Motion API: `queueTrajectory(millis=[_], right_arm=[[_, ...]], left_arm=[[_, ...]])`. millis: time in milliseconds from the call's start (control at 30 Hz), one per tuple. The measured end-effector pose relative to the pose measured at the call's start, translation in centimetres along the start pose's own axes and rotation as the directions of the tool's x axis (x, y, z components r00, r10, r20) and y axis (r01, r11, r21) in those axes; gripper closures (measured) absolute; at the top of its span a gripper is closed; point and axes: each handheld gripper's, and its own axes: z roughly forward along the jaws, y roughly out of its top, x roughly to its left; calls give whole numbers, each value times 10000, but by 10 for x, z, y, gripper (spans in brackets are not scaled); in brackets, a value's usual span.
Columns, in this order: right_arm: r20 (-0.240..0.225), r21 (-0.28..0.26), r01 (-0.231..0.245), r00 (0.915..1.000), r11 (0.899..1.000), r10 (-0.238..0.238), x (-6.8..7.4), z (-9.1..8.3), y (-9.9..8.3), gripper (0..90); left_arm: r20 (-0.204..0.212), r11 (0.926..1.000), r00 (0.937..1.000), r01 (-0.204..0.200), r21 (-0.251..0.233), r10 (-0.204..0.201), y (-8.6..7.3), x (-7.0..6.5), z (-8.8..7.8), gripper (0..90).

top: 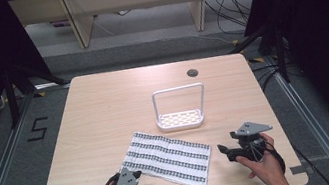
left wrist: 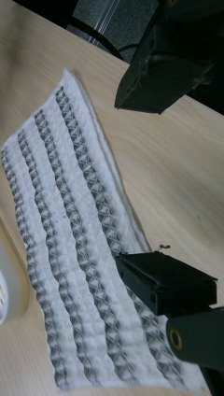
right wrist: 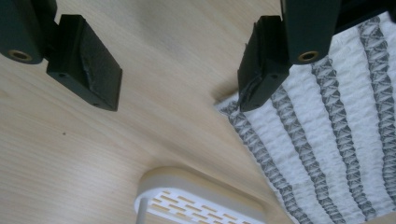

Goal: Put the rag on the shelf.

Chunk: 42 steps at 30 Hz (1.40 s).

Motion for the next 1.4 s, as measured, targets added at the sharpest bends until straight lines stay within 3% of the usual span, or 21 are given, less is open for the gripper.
queueTrajectory(millis=[33, 67, 133, 200, 233, 267, 333, 367, 400, 500, 567, 600, 867, 900, 933, 967, 1067, 1167, 1267, 1367, 1400], right_arm=[[0, 0, 0, 10000, 10000, 0, 0, 0, 0, 340], [-51, 46, 17, 10000, 10000, -17, 1, 2, 1, 346], [-127, 228, 79, 9999, 9997, -76, 3, 4, 4, 357], [-175, 156, 143, 9997, 9998, -140, 3, 6, 7, 367], [-217, 151, 125, 9997, 9998, -122, 3, 6, 8, 378], [-310, 61, 224, 9993, 9997, -222, 3, 7, 10, 389], [-360, 236, 14, 9994, 9997, -6, 6, 8, 11, 416], [-382, 279, 242, 9990, 9993, -231, 4, 9, 12, 426], [-333, 288, 406, 9987, 9988, -397, 4, 11, 13, 433], [-426, 402, 504, 9979, 9979, -487, 6, 13, 15, 452], [-411, 360, 856, 9956, 9957, -841, 6, 16, 16, 468], [-484, 479, 800, 9958, 9956, -777, 8, 18, 18, 482], [-580, 653, 1057, 9931, 9923, -1019, 10, 29, 22, 501], [-628, 837, 899, 9944, 9924, -848, 12, 30, 24, 503], [-628, 837, 899, 9944, 9924, -848, 12, 30, 24, 503], [-624, 911, 915, 9943, 9916, -860, 12, 32, 23, 506], [-671, 1143, 853, 9947, 9898, -780, 14, 34, 24, 511], [-691, 1243, 745, 9954, 9895, -662, 15, 35, 25, 519], [-722, 1296, 836, 9946, 9880, -747, 16, 37, 25, 525], [-664, 1228, 976, 9937, 9876, -899, 16, 42, 24, 528], [-724, 1421, 991, 9933, 9849, -895, 16, 42, 25, 529]], left_arm=[[64, 10000, 10000, 41, -50, -40, 1, -2, 3, 205], [56, 9991, 9993, -359, 232, 357, 3, -1, 4, 206], [301, 9999, 9995, -117, 113, 114, 5, -7, 10, 214], [248, 9984, 9984, -512, 226, 506, 10, -11, 17, 217], [397, 9998, 9990, -192, 95, 188, 11, -16, 21, 217], [335, 9974, 9975, -636, 345, 625, 13, -16, 22, 217], [460, 9976, 9969, -644, 259, 631, 15, -22, 29, 229], [554, 9985, 9971, -524, 153, 515, 17, -25, 33, 232], [585, 9955, 9947, -865, 374, 842, 19, -26, 35, 233], [853, 9963, 9932, -814, 268, 789, 22, -32, 41, 267], [1020, 9944, 9903, -983, 383, 939, 25, -36, 46, 277], [1174, 9897, 9854, -1308, 587, 1233, 29, -40, 51, 286], [1692, 9904, 9785, -1286, 513, 1183, 38, -56, 73, 327], [1827, 9775, 9686, -1881, 950, 1686, 41, -56, 76, 329], [1827, 9775, 9686, -1881, 950, 1686, 41, -56, 76, 335], [1893, 9843, 9713, -1604, 737, 1441, 41, -59, 80, 335], [2026, 9843, 9704, -1523, 897, 1317, 44, -63, 87, 342], [2140, 9784, 9641, -1816, 985, 1574, 48, -66, 92, 356], [2312, 9820, 9616, -1705, 811, 1478, 50, -70, 97, 361], [2337, 9689, 9540, -2190, 1154, 1878, 55, -73, 102, 379], [2333, 9718, 9553, -2107, 1061, 1816, 55, -74, 104, 389]])
